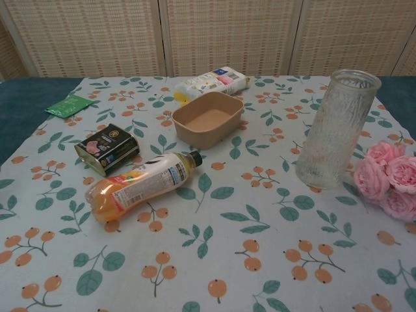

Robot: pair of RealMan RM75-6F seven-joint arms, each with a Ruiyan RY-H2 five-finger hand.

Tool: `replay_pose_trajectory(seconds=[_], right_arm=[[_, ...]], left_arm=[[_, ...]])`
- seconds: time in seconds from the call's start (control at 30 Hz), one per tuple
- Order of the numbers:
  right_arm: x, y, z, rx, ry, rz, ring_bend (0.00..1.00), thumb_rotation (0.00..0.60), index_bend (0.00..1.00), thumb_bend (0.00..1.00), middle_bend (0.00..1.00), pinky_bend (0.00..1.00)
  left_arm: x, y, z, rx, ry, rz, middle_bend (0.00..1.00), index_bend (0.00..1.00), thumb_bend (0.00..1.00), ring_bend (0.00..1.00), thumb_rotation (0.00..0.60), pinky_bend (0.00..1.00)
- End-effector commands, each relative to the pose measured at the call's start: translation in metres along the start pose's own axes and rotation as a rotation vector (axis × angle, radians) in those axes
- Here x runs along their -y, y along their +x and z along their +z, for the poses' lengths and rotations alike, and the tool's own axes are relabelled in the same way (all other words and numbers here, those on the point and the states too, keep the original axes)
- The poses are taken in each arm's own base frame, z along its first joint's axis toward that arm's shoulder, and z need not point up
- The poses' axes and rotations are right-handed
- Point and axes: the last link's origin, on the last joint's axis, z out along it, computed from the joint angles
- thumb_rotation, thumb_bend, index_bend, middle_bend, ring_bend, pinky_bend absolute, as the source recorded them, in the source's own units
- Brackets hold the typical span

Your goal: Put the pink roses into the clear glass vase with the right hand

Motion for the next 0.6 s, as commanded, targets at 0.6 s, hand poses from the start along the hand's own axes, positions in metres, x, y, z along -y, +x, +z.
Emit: replay_pose_trajectory(seconds=[0.6], right_arm=[[0.008,-0.034,0.055,0.115,0.013,0.099,0.98,0.600,0.40,0.02,0.92,1.00]], left_arm=[[0.000,0.002,-0.002,-0.009,0.004,0.004,0.13,0.13,0.42,0.27,0.600,0.38]])
